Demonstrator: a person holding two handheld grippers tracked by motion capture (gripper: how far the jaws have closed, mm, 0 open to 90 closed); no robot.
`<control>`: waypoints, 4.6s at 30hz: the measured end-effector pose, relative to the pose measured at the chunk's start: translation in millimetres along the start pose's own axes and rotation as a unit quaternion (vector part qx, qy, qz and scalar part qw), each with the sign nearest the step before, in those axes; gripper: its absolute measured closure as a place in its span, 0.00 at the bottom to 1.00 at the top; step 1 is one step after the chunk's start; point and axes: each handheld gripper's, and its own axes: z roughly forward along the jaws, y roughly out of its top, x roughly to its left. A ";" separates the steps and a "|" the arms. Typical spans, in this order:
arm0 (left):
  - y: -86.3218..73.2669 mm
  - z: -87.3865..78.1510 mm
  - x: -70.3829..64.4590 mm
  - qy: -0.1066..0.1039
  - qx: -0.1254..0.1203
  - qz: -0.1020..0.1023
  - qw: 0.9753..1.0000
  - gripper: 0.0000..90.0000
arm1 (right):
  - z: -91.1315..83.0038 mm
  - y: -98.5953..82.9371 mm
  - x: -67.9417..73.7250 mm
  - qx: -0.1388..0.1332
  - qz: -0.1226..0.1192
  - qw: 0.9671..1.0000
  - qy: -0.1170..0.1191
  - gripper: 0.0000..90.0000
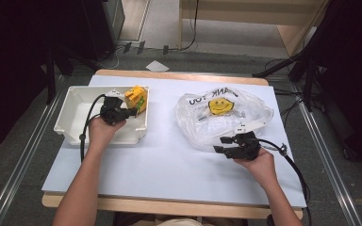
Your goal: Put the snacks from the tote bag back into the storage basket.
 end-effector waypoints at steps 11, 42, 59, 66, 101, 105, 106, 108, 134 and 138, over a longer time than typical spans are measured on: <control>-1.4 1.1 5.0 0.003 0.006 -0.005 1.000 1.00 | 1.4 -0.8 0.3 0.004 0.001 1.000 0.004 0.55; -5.2 -1.4 25.1 0.015 -0.006 -0.038 0.999 1.00 | 1.0 -1.0 -0.4 0.006 0.004 1.000 0.006 0.55; -4.4 0.0 32.7 0.035 -0.010 -0.058 0.998 1.00 | 1.0 -1.0 -1.0 0.007 0.004 1.000 0.004 0.55; -2.5 -0.1 32.7 0.036 -0.012 -0.061 0.997 1.00 | 1.1 -1.1 -1.4 0.007 0.006 1.000 0.003 0.55; 14.1 -31.0 -1.0 -0.021 -0.001 -0.050 0.999 0.57 | -3.0 1.4 -5.7 -0.006 0.003 1.000 0.006 0.55; 18.7 -37.6 -10.9 -0.024 -0.005 -0.037 0.999 0.55 | -2.7 3.0 -7.0 -0.012 0.005 1.000 0.009 0.55; 19.9 -38.4 -13.2 -0.024 -0.003 -0.035 0.999 0.55 | -2.7 3.7 -7.9 -0.016 0.007 1.000 0.010 0.55; 22.8 -39.5 -18.7 -0.024 0.004 -0.028 0.999 0.54 | -2.7 4.3 -8.4 -0.018 0.009 1.000 0.013 0.55; 40.1 -35.8 -79.2 -0.072 0.020 0.028 0.997 0.47 | -2.5 5.5 -8.7 -0.022 0.014 1.000 0.009 0.55; 41.5 -32.3 -90.4 -0.098 0.024 0.026 0.995 0.46 | -2.2 5.5 -8.3 -0.022 0.012 1.000 0.011 0.55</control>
